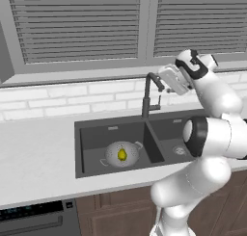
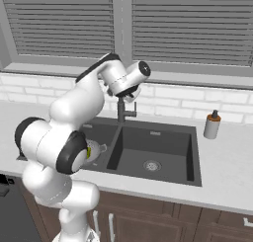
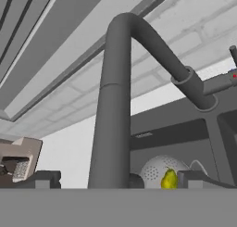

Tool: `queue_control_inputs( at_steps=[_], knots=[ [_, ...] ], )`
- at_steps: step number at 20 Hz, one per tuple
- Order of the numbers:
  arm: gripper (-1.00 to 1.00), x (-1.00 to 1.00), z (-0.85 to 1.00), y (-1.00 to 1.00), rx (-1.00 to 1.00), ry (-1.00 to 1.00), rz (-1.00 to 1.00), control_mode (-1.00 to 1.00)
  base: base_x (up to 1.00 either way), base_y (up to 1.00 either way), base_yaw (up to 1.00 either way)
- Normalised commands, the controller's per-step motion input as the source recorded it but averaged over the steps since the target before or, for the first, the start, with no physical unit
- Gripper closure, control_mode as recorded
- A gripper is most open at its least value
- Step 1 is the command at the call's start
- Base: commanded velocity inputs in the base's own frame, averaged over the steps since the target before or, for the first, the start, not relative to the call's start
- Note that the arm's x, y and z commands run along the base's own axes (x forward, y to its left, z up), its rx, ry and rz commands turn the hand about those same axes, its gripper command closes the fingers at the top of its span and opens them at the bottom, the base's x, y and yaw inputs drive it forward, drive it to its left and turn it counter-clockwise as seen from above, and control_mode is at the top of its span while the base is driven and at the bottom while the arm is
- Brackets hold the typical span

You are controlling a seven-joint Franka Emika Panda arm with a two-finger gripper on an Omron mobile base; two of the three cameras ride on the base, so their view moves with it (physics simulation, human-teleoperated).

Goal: Put the colander in the sink, put the pear in the colander, and turn on the sink faucet and pour water over the colander.

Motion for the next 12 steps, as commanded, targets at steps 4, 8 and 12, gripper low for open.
queue_control_inputs(
  at_steps=[4, 8, 12],
  knots=[
    [-1.0, 0.47, -0.23, -0.05, 0.0, 0.0, 0.0, -1.0, 0.0, 0.0, 0.0],
    [-1.0, -0.19, 0.0, 0.09, 0.02, 0.0, 0.03, -1.0, 0.0, 0.0, 0.0],
    [-1.0, -0.2, 0.0, 0.34, 0.0, 0.0, 0.02, -1.0, 0.0, 0.0, 0.0]
  ],
)
